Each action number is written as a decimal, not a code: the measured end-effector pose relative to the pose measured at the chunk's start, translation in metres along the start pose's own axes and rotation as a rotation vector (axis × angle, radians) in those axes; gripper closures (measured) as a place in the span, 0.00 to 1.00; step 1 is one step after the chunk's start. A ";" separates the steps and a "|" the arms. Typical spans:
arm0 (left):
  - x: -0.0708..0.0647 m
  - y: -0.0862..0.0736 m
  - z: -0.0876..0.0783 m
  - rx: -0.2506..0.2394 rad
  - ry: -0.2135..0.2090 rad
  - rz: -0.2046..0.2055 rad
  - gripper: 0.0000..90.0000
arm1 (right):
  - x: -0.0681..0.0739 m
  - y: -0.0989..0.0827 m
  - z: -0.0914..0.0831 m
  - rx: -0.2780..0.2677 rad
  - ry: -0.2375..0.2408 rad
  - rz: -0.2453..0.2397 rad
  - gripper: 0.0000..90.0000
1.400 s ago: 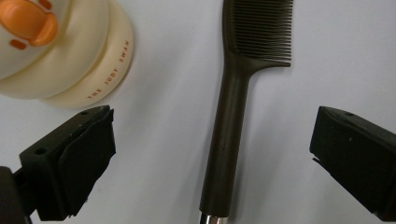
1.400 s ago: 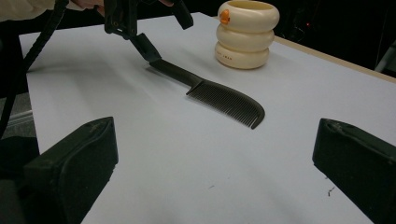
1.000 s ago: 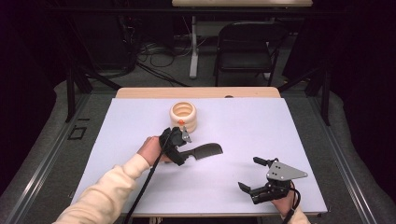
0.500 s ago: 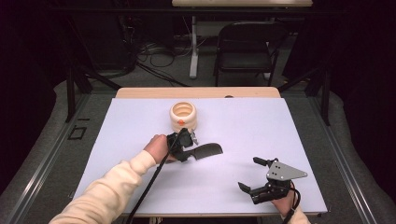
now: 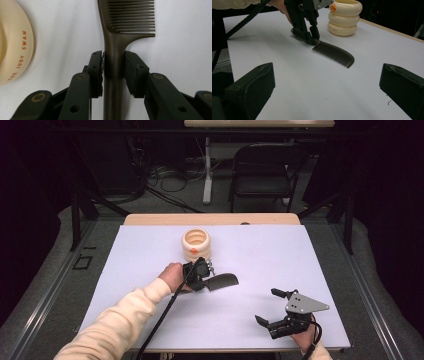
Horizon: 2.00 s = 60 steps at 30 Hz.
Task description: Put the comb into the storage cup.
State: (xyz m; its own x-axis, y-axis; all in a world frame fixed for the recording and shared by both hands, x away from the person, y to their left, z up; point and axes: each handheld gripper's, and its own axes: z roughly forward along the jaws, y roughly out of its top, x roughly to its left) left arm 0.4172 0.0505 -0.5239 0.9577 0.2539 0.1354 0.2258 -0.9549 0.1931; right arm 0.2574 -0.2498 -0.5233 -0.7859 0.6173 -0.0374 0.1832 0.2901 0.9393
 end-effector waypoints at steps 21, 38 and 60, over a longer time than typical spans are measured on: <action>-0.002 -0.002 -0.006 -0.023 0.011 -0.014 0.80 | 0.000 0.000 0.000 0.006 -0.001 0.002 0.00; -0.003 -0.016 -0.022 -0.101 -0.003 -0.067 0.80 | 0.000 0.000 0.001 0.011 -0.003 0.001 0.00; -0.007 -0.036 -0.031 -0.193 -0.003 -0.139 0.80 | 0.000 0.000 0.001 0.013 -0.004 0.002 0.00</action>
State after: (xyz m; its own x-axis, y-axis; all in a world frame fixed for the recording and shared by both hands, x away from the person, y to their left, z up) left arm 0.3970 0.0878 -0.5017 0.9203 0.3803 0.0921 0.3176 -0.8635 0.3918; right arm 0.2576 -0.2491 -0.5236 -0.7830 0.6210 -0.0370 0.1926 0.2985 0.9348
